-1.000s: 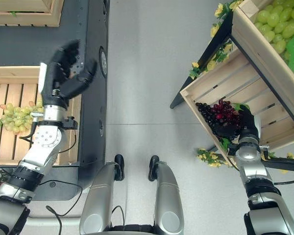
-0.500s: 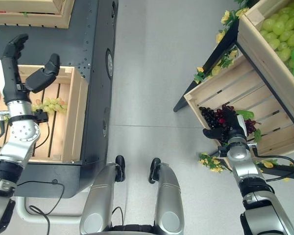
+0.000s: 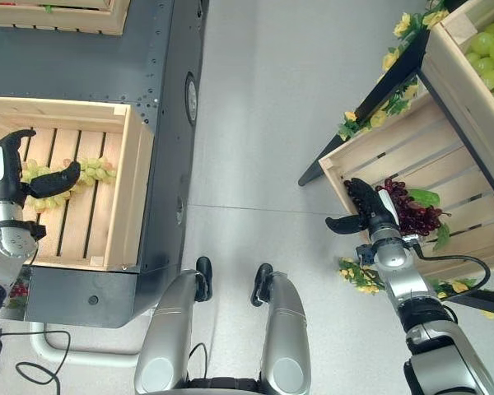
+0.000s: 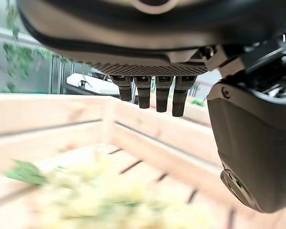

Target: Pick up the fruits from the basket on one side to the basket on the other side

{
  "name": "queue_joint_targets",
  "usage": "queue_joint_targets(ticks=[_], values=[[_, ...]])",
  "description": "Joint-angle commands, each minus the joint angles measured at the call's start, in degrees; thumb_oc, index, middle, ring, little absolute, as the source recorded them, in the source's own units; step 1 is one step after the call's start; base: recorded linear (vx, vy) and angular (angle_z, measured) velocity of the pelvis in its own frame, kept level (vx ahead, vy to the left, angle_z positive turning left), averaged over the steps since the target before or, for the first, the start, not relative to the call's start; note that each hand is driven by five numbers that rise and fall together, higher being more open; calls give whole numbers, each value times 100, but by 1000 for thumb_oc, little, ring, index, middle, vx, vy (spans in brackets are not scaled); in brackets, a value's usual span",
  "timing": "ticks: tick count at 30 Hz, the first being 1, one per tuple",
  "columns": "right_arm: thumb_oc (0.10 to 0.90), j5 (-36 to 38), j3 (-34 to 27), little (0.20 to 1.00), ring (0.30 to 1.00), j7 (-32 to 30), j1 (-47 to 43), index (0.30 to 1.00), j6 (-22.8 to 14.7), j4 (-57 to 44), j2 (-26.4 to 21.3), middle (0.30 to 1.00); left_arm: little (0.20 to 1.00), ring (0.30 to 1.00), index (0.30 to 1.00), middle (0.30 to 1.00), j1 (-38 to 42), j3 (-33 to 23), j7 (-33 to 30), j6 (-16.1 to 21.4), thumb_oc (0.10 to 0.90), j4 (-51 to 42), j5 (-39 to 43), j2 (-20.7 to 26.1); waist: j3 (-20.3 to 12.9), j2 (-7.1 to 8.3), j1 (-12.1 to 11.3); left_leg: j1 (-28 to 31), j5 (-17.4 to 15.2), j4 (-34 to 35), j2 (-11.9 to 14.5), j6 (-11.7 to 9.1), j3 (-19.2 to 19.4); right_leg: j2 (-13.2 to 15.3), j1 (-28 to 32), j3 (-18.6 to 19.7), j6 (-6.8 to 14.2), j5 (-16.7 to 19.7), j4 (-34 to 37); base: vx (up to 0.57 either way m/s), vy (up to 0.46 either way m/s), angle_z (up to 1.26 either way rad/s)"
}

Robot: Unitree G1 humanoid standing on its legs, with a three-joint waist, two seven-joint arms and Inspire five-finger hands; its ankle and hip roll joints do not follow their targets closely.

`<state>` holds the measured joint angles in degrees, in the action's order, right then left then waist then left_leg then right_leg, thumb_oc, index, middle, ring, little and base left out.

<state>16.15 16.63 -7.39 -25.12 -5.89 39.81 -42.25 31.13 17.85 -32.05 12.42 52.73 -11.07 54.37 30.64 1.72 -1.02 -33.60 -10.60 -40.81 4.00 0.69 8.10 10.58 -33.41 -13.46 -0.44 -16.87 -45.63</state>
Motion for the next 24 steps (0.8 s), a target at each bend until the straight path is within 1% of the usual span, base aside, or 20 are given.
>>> queue_joint_targets(ticks=[1,2,3,4,7,8,9,11,18,22,24], values=[[800,39,-197,900,900,7,-295,900,-559,64,-738,900,900,900,900,900,380,-131,-99,-27,800,-55,-428,628,-85,-180,-7,362,-398,135,-101,-2,305,-19,331,-149,17,82,170,-3,4,9],[800,43,-188,900,900,18,-308,900,-555,86,-751,900,900,900,900,900,401,-84,-101,-26,800,-34,-481,647,-85,-183,-11,352,-396,140,-104,0,303,-17,319,-152,17,80,165,-6,6,13],[800,57,-186,900,900,27,-313,900,-548,106,-784,900,900,900,900,900,456,42,-63,-88,800,-9,-783,714,-85,-190,-24,313,-397,132,-104,6,301,1,283,-174,19,75,148,-12,12,18],[800,66,-173,900,900,26,-314,900,-541,119,-804,900,900,900,900,900,508,251,-42,-222,800,-2,-1008,810,-85,-204,-34,278,-394,133,-110,11,294,13,247,-194,22,73,130,-12,12,20],[800,108,-152,900,900,23,-289,900,-526,97,-832,900,900,900,900,900,513,358,-70,-372,800,-20,-1108,857,-85,-217,-48,243,-391,135,-116,11,281,26,218,-213,23,69,122,-6,15,10],[800,124,-152,900,900,36,-239,900,-566,87,-841,900,900,900,900,900,511,468,-94,-390,800,24,-1273,904,-85,-220,-42,216,-393,124,-110,18,280,39,189,-225,19,61,99,0,0,0],[800,124,-155,900,900,36,-237,900,-567,87,-841,900,900,900,900,900,518,475,-95,-389,800,28,-1273,902,-85,-220,-44,215,-393,123,-110,18,279,39,188,-226,19,61,99,-8,20,4],[800,133,-124,900,900,112,-242,900,-573,78,-863,900,900,900,900,900,618,669,-138,-499,800,23,-1582,962,-85,-221,-40,187,-372,160,-116,13,276,34,157,-235,22,63,108,-12,20,4],[800,210,-37,900,900,160,-307,900,-583,120,-924,900,900,900,900,900,1115,1122,-357,-611,800,14,-1716,1051,-85,-187,-29,45,-352,144,-80,12,283,44,2,-258,30,69,57,-22,21,9],[800,243,4,900,900,211,-327,900,-607,126,-921,900,900,900,900,900,1541,1408,-573,-726,800,58,-1997,1087,-85,-138,-7,-18,-323,181,-51,14,297,47,-88,-270,53,103,63,-11,7,3],[800,296,25,900,900,245,-357,900,-655,182,-900,900,900,900,900,900,1748,1584,-745,-849,800,136,-2162,1090,-85,-110,9,-42,-317,193,-39,18,309,38,-123,-262,61,115,67,0,0,0]])
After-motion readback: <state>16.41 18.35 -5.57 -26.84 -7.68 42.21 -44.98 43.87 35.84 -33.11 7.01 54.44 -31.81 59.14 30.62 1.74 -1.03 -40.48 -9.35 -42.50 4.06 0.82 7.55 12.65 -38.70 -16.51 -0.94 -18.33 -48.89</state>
